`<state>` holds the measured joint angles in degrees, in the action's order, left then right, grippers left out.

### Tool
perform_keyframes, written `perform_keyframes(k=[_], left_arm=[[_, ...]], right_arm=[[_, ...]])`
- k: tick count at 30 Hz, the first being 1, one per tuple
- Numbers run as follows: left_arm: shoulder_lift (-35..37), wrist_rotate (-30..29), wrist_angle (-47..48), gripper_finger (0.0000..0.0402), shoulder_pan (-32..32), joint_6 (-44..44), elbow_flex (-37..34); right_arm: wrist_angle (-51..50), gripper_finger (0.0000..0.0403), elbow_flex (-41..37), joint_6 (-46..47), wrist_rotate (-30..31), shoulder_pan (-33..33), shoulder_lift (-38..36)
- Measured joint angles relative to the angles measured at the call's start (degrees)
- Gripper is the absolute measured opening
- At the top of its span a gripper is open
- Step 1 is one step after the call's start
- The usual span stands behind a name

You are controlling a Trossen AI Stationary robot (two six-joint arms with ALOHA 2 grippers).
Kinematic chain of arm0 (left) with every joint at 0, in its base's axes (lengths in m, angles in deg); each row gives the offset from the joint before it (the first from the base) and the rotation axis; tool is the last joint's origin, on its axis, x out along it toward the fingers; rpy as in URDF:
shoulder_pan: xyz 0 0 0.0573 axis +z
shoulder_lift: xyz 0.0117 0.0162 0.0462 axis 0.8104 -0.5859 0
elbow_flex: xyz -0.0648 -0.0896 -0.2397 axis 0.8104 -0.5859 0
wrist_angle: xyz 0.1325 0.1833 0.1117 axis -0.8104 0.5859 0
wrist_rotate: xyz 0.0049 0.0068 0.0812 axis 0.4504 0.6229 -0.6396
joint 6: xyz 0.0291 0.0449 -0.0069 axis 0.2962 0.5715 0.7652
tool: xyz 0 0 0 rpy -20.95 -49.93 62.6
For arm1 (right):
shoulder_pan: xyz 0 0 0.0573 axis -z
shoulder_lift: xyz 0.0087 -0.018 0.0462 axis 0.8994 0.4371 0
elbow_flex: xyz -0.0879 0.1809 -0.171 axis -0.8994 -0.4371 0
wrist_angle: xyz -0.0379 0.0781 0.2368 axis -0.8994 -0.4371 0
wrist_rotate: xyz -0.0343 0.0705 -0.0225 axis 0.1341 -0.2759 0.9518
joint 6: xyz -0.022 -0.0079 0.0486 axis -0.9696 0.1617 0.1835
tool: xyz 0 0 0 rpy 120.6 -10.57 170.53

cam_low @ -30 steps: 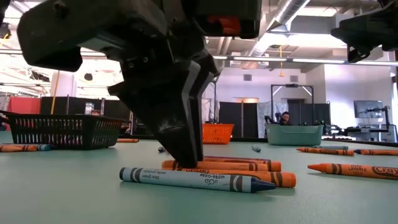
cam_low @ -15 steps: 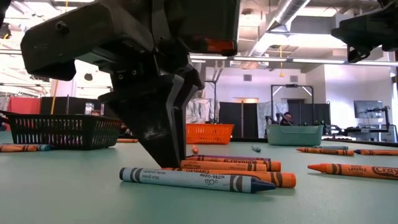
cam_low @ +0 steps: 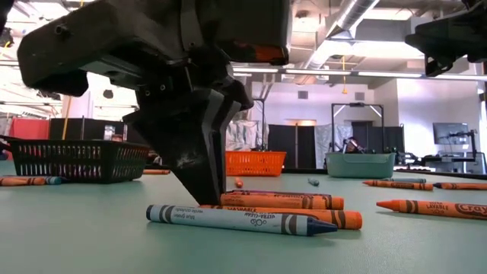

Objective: Sort crayons

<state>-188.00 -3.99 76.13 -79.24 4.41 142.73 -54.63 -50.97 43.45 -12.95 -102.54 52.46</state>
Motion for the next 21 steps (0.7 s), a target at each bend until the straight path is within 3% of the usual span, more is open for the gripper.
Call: perform_keyframes(k=[5,8,21], left_arm=[[7.6,-2.6,-2.7,0.0015,2.7,7.5,-0.5],[10.9,-4.1,-2.3,0.0015,7.5,11.0,-0.8],[12.9,-2.5,-7.5,0.0016,42.3,15.7,-0.8]], right_arm=[[0.0,0.0107,0.0,0.0,0.0,0.0,0.0],[0.0,0.0107,0.0,0.0,0.0,0.0,0.0],[0.0,0.0107,0.0,-1.1,0.0,0.0,0.0]])
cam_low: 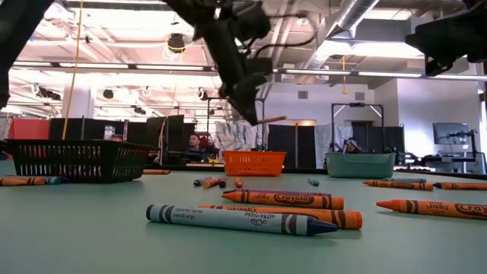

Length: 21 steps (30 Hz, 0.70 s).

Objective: Sort crayons

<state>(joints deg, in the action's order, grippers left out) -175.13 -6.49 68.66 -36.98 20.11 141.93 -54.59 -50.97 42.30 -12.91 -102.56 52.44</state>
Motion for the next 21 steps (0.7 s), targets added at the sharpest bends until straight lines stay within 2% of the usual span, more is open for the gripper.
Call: perform_keyframes(k=[4,8,15,21], left_arm=[[0.0,4.0,-1.6,0.0016,6.4,0.7,0.0],[0.0,9.3,-2.0,0.0016,9.7,0.8,0.1],[-2.5,9.5,-2.4,0.0016,10.5,1.8,0.2],[-5.0,7.3,-0.7,0.0016,10.6,1.9,0.2]], right_arm=[[0.0,0.0107,0.0,-0.8,0.0,0.0,0.0],[0.0,0.0107,0.0,-0.9,0.0,0.0,0.0],[-0.9,0.0107,0.0,-1.0,0.1,0.0,0.0],[-1.0,0.0107,0.0,-0.4,0.4,0.0,0.0]])
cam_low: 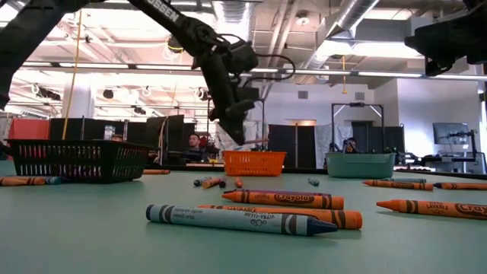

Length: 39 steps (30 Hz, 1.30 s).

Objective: Sort crayons

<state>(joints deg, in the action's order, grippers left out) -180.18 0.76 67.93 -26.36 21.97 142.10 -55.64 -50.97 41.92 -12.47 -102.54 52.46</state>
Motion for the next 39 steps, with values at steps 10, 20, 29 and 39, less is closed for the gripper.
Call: perform_keyframes(k=[10,20,29,39], left_arm=[[-2.3,-5.0,1.0,0.0017,0.1,0.0,0.0],[-2.3,-8.3,1.5,0.0081,0.0,0.8,0.3],[-2.2,-6.6,27.5,0.0127,-1.3,-3.6,18.9],[-2.1,1.1,49.5,0.0127,-14.2,-8.9,31.2]], right_arm=[[0.0,0.0107,0.0,0.0,0.1,0.0,0.3],[-0.7,0.0107,0.0,0.0,-0.1,0.0,0.3],[-0.7,0.0107,0.0,0.0,-0.1,0.0,0.3],[-0.7,0.0107,0.0,0.3,-0.2,0.0,0.3]])
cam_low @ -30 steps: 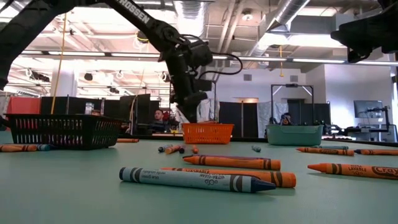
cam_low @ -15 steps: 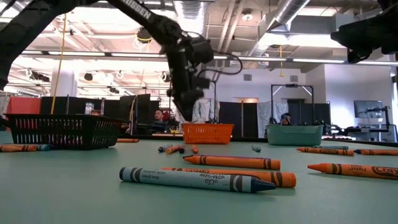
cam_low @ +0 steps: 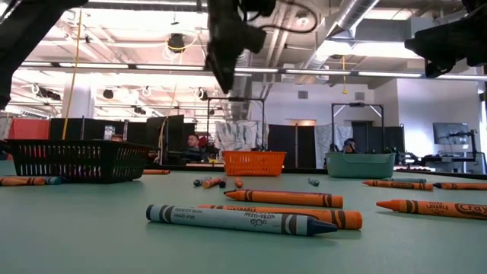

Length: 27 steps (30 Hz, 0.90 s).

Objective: Sort crayons

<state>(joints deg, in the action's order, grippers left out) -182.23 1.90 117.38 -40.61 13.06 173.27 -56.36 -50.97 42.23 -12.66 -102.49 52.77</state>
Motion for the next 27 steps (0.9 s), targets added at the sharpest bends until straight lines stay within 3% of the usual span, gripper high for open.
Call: perform_keyframes(k=[5,13,20,27], left_arm=[[0.0,-0.3,7.4,0.0127,-10.4,-2.6,0.0],[0.0,-0.6,9.2,0.0127,-28.9,-9.1,0.0],[0.0,-8.3,9.2,0.0127,-42.2,-19.6,0.0],[0.0,-12.5,9.2,0.0127,-50.9,-31.2,0.0]], right_arm=[[-0.2,0.0107,0.0,1.2,0.0,0.0,0.0],[-0.2,0.0107,0.0,1.2,-0.1,0.0,0.0],[-0.2,0.0107,0.0,1.3,-0.1,0.0,0.0],[-0.2,0.0107,0.0,1.7,-0.1,0.0,0.0]])
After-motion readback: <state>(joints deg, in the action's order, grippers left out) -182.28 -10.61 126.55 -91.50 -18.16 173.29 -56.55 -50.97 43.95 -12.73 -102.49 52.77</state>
